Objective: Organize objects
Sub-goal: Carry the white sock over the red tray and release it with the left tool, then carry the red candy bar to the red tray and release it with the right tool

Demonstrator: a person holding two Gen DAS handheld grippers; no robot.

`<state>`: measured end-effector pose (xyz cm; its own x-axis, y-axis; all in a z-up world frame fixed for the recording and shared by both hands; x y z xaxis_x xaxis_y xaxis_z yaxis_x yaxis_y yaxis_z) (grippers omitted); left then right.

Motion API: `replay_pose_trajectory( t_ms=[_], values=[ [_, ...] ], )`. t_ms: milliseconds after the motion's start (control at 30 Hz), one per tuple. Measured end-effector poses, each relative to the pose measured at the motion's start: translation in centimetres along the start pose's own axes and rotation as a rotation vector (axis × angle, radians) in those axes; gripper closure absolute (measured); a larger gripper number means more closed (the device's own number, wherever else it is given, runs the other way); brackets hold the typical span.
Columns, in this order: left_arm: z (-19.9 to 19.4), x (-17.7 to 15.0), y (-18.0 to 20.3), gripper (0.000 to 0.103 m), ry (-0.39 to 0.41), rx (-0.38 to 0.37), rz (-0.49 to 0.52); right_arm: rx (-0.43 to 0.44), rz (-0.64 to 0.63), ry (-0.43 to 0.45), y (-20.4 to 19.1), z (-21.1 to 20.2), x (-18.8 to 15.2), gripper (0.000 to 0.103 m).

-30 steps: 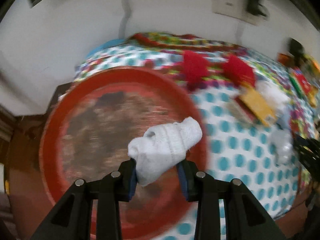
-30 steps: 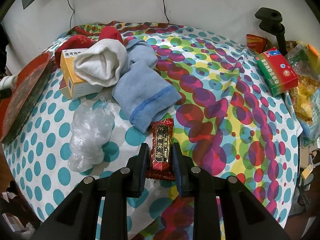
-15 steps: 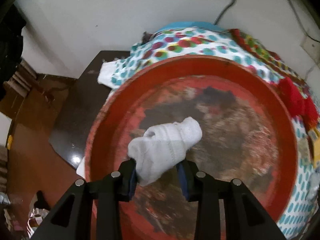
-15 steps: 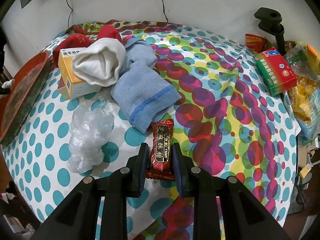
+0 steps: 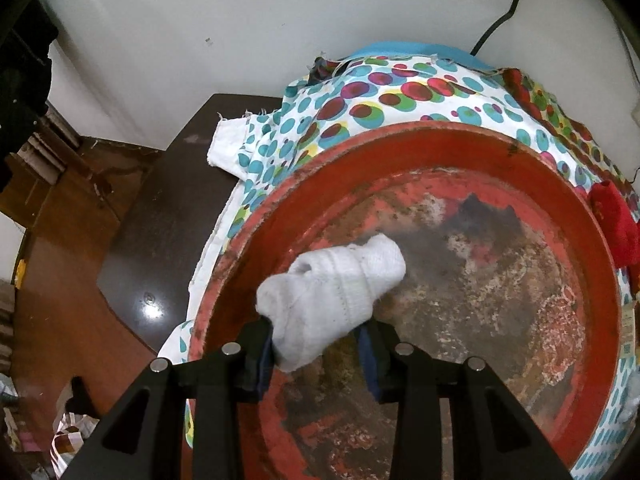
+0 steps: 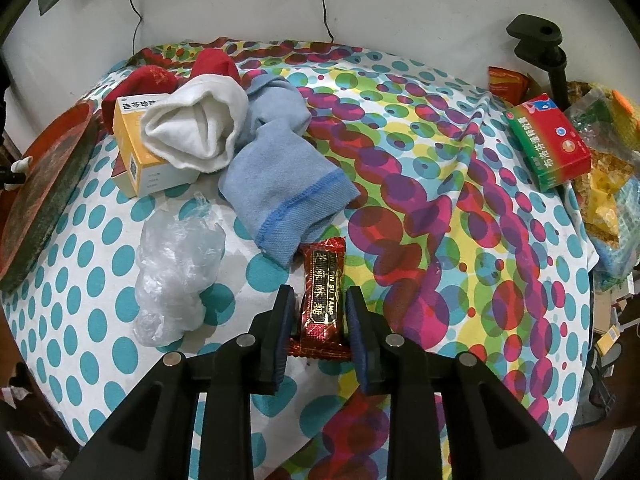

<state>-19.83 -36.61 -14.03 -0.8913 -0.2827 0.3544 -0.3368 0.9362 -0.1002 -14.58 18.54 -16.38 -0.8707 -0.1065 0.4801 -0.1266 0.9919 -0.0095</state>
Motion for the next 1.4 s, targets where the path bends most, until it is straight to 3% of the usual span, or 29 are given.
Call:
replay_pose_trajectory(
  t_ms=[167,367,600,767,1000,1267,1400],
  values=[
    [0.3,-0.1,-0.5,0.063,0.000,-0.002,-0.019,-0.007,0.002,-0.002,0.1,-0.2,-0.3,0.076],
    [0.2,-0.3,-0.6,0.055,-0.011,-0.065,-0.016,-0.009,0.002,-0.005,0.1,-0.2,-0.2,0.075],
    [-0.6,-0.8,-0.5,0.055,-0.027,-0.068,-0.019,-0.015,0.006,-0.008,0.0,-0.3,-0.2,0.074],
    [-1.9,-1.2,-0.7,0.055,-0.007,-0.110,-0.028,-0.015,0.006,-0.010,0.1,-0.3,-0.3,0.074],
    [-3.4,-0.8,-1.0,0.055,0.002,-0.064,-0.072,-0.016,0.004,-0.010,0.0,-0.3,-0.1,0.074],
    [-6.3,-3.3,0.3,0.055,0.017,-0.151,-0.073,-0.016,0.008,-0.010,0.0,-0.3,-0.1,0.073],
    [-8.6,-5.5,1.8,0.055,0.069,-0.123,-0.048,-0.016,0.009,-0.013,-0.1,-0.3,-0.2,0.073]
  ],
)
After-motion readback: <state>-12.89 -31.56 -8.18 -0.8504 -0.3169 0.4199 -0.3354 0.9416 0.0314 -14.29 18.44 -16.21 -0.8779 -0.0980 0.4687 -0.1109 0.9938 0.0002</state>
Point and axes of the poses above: each gripper's, at about its wrist camera, not at the fingertips, and z roughly the way its jaws point, y to its right, x to its top, the point moved 4 cm from there along z, roughly the way its jaws point, and after that the axes turned 1 degree about x, right-handed, at the moved point
